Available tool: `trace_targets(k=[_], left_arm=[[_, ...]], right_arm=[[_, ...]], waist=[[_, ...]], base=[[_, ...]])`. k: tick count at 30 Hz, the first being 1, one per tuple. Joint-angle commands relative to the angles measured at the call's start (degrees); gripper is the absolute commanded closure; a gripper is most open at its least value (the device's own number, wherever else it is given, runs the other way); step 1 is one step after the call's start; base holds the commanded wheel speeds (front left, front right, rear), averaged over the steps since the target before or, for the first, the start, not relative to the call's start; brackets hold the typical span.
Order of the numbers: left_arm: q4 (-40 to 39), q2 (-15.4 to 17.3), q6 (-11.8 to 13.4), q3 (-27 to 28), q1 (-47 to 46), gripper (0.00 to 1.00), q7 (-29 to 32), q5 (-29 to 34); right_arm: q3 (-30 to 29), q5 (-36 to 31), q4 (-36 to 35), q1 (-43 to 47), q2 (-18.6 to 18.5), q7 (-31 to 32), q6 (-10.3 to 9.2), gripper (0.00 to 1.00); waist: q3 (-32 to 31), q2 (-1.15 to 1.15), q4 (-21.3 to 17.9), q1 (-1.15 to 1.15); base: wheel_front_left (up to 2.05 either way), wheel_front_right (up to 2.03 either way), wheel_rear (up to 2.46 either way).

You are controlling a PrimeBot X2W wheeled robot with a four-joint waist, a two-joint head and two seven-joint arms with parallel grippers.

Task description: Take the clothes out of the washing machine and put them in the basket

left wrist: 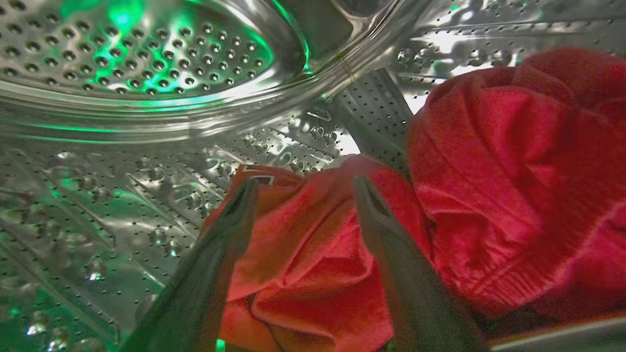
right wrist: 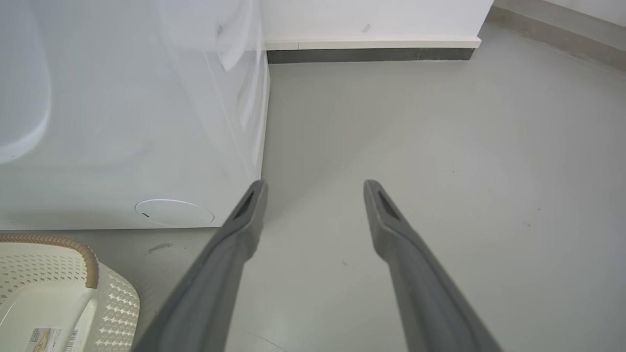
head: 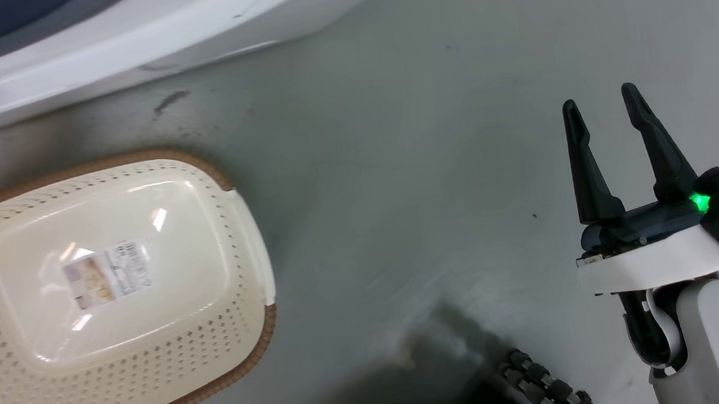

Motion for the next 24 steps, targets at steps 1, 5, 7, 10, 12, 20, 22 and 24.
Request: trace_targets(k=[1, 5, 7, 10, 12, 20, 22, 24], left_arm=[[1.38, 1.09, 0.09, -0.47, -3.5, 0.0, 3.44, -1.07], [3.65, 1.68, 0.08, -3.71, -9.24, 0.0, 11.95, -3.35], [4.64, 2.52, 0.08, -4.78, -11.22, 0.0, 15.51, -4.52], [4.42, 4.29, 0.08, -8.15, -12.38, 0.0, 18.51, -4.4], [4.42, 5.57, 0.08, -9.91, -12.29, 0.0, 19.71, -5.79], [4.48, 8.75, 0.08, -11.57, -11.83, 0.0, 22.17, -9.19], [4.45, 9.21, 0.08, -11.84, -11.58, 0.0, 22.85, -10.08], [4.46, 9.65, 0.08, -12.14, -11.16, 0.0, 23.3, -10.78]], right_arm=[[0.49, 0.95, -0.35, -0.06, 0.12, -0.13, -0.06, 0.0], [1.91, 2.83, -0.15, -0.58, 0.06, -0.14, -0.06, 0.0], [2.47, 3.19, -0.3, -0.83, 0.1, -0.14, -0.06, 0.0], [2.85, 3.53, -0.97, -1.16, 0.1, -0.14, -0.06, 0.0], [3.05, 3.81, -1.21, -1.27, 0.09, -0.13, -0.06, 0.0], [3.62, 4.04, -1.95, -1.2, 0.09, -0.14, -0.06, 0.0], [3.73, 4.17, -2.29, -1.05, 0.09, -0.14, -0.06, 0.0], [3.77, 4.23, -2.55, -0.93, 0.09, -0.14, -0.06, 0.0]], waist=[[2.48, 0.0, -2.17, -0.02], [4.07, 0.0, -3.59, -0.02], [4.68, 0.0, -4.16, -0.02], [5.76, 0.0, -4.71, -0.02], [6.23, 0.0, -5.08, -0.02], [7.67, 0.0, -6.07, -0.02], [8.06, 0.0, -6.2, -0.02], [8.28, 0.0, -6.2, -0.02]], base=[[0.0, 0.0, 0.0], [0.0, 0.0, 0.0], [0.0, 0.0, 0.0], [0.0, 0.0, 0.0], [0.0, 0.0, 0.0], [0.0, 0.0, 0.0], [0.0, 0.0, 0.0], [0.0, 0.0, 0.0]])
